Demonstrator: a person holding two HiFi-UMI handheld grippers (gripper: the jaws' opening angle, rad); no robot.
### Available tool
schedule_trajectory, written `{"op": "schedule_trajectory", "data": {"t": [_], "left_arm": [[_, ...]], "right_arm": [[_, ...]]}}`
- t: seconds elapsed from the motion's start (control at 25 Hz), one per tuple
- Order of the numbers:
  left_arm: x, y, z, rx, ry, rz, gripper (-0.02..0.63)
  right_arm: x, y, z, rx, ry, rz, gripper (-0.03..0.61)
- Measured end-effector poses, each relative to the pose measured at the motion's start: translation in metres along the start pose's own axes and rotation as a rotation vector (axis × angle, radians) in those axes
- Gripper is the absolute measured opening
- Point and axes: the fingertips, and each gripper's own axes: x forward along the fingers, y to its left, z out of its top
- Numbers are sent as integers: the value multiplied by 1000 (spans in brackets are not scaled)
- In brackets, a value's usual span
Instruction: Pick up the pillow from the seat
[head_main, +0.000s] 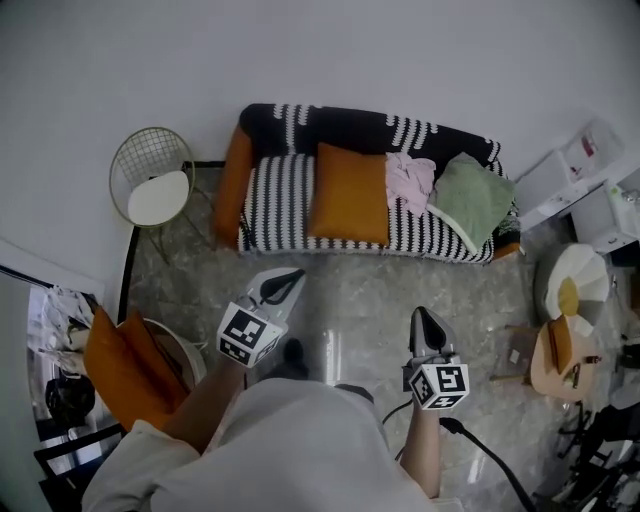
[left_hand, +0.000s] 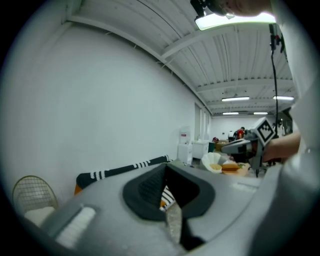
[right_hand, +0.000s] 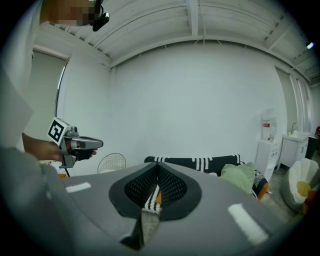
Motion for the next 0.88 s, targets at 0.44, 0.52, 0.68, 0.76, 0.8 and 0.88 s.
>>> {"op": "schedule_trajectory", "data": {"t": [0.44, 0.52, 0.68, 0.76, 0.8, 0.88], "left_arm": [[15, 72, 0, 20, 16, -23, -2], [17, 78, 1, 18, 16, -24, -2], [18, 87, -1, 16, 19, -25, -2], [21, 91, 0, 13, 19, -23, -2], [23, 92, 0, 12, 19, -22, -2], [28, 96, -1, 11, 21, -18, -2]], "right_arm": [[62, 15, 18, 11, -7, -49, 6], [68, 16, 20, 14, -6, -52, 6], [78, 20, 23, 9, -4, -48, 6], [83, 19, 23, 9, 1, -46, 6], [86, 18, 23, 9, 3, -45, 6], [92, 14, 22, 10, 8, -42, 6]]}}
